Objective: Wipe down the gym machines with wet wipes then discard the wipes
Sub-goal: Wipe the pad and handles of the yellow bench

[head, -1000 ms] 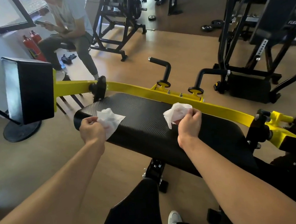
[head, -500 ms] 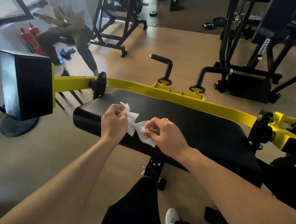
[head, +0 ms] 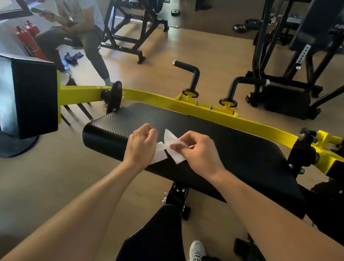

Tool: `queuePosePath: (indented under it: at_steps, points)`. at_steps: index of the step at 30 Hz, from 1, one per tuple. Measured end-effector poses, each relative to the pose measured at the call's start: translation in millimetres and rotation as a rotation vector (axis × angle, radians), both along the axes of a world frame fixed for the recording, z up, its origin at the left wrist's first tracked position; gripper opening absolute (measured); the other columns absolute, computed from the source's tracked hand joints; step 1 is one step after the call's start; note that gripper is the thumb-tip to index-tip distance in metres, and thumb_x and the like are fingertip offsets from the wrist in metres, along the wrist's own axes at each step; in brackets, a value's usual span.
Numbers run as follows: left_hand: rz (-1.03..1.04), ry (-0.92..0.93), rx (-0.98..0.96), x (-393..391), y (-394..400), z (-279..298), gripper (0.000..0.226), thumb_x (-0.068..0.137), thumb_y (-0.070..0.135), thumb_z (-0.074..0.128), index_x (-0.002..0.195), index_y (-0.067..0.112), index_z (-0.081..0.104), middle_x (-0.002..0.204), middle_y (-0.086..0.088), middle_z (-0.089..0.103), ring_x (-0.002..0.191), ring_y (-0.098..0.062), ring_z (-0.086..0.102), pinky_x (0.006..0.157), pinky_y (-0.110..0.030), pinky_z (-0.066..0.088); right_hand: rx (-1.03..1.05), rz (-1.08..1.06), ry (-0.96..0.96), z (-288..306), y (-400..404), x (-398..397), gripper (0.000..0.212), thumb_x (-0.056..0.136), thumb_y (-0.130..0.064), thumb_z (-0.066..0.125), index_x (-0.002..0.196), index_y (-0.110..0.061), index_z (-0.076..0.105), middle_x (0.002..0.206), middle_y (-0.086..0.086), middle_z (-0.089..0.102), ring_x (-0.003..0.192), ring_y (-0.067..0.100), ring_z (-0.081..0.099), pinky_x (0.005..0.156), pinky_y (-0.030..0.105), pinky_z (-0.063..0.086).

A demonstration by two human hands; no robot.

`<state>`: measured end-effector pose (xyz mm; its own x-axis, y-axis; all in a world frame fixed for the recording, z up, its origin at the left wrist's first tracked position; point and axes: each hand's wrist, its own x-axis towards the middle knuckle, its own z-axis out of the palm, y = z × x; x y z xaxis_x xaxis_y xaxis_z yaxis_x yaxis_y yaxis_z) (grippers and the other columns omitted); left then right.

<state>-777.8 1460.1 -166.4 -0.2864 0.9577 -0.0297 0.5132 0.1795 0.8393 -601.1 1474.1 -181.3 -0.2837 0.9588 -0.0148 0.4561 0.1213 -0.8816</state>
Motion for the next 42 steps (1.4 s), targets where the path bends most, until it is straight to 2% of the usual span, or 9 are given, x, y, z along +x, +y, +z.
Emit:
queuePosePath:
  at_steps: [3,11,15,22,26,29,33,38,42]
  points:
    - [-0.124,-0.068,-0.082,4.1,-4.5,15.4,0.039,0.093,0.055,0.062,0.076,0.02,0.068,0.072,0.002,0.061,0.066,-0.008,0.054,0.059,-0.023,0.038,-0.009,-0.04,0.143,12.0,-2.3,-1.5,0.023,0.085,-0.041,0.079,0.092,-0.02,0.073,0.079,-0.009,0.07,0.075,0.011,0.065,0.064,0.023,0.054]
    - [-0.162,-0.137,-0.046,1.7,-6.1,26.8,0.019,0.093,0.031,0.069,0.081,0.018,0.075,0.069,0.007,0.063,0.057,-0.002,0.057,0.051,-0.013,0.042,-0.337,0.134,-0.206,27.5,10.9,3.6,0.046,0.073,-0.056,0.084,0.104,-0.026,0.069,0.095,-0.006,0.067,0.087,0.012,0.064,0.071,0.031,0.049]
    - [-0.165,-0.049,-0.024,-4.8,-6.7,28.5,0.023,0.096,0.03,0.068,0.074,0.022,0.069,0.067,0.003,0.059,0.054,-0.003,0.051,0.048,-0.013,0.038,-0.42,0.125,0.015,40.2,19.8,13.2,0.064,0.069,-0.063,0.08,0.093,-0.005,0.067,0.089,0.012,0.07,0.086,0.022,0.065,0.083,0.048,0.053]
    - [-0.056,-0.043,0.062,-3.4,-6.9,27.4,0.022,0.098,0.033,0.063,0.083,0.018,0.07,0.087,0.004,0.059,0.074,-0.013,0.055,0.056,-0.011,0.038,-0.728,-0.028,0.395,40.7,26.4,20.4,0.023,0.089,-0.017,0.074,0.097,-0.009,0.054,0.119,0.017,0.062,0.109,0.032,0.067,0.076,0.037,0.063]
    - [-0.032,-0.188,0.063,1.4,-6.5,30.8,0.02,0.102,0.032,0.057,0.093,0.018,0.068,0.085,-0.001,0.065,0.073,-0.015,0.059,0.053,-0.009,0.042,-0.774,0.111,0.355,42.9,22.8,26.0,0.039,0.078,0.002,0.081,0.111,-0.013,0.066,0.117,0.013,0.062,0.109,0.032,0.065,0.08,0.035,0.061]
    - [-0.056,-0.144,0.064,3.6,-7.1,32.1,0.024,0.101,0.037,0.056,0.102,0.016,0.068,0.094,-0.005,0.067,0.078,-0.017,0.061,0.05,-0.009,0.043,-0.829,0.227,0.252,45.3,18.8,26.8,0.047,0.073,-0.024,0.088,0.117,-0.019,0.074,0.121,0.011,0.069,0.109,0.03,0.062,0.09,0.038,0.052]
    - [-0.058,-0.14,0.069,2.9,-5.7,33.7,0.024,0.101,0.037,0.057,0.102,0.017,0.07,0.095,-0.004,0.068,0.078,-0.019,0.063,0.05,-0.011,0.043,-0.852,0.134,0.377,49.0,17.1,26.0,0.031,0.073,-0.042,0.079,0.089,-0.016,0.081,0.09,0.004,0.072,0.078,0.019,0.058,0.078,0.032,0.053]
    - [-0.071,-0.146,0.116,4.6,-9.7,30.2,0.019,0.101,0.029,0.059,0.106,0.018,0.074,0.095,-0.004,0.072,0.078,-0.014,0.066,0.055,-0.011,0.046,-0.988,0.207,0.696,47.3,16.9,31.4,0.047,0.089,-0.042,0.066,0.125,-0.011,0.068,0.127,0.019,0.067,0.124,0.036,0.062,0.106,0.051,0.05]
    - [-0.115,-0.069,0.156,5.4,-12.4,25.7,0.021,0.104,0.028,0.053,0.112,0.022,0.071,0.099,-0.003,0.071,0.082,-0.015,0.068,0.055,-0.012,0.047,-1.001,0.107,0.818,46.6,16.6,25.2,0.054,0.097,-0.041,0.06,0.139,-0.008,0.054,0.138,0.02,0.06,0.131,0.037,0.057,0.111,0.049,0.046]
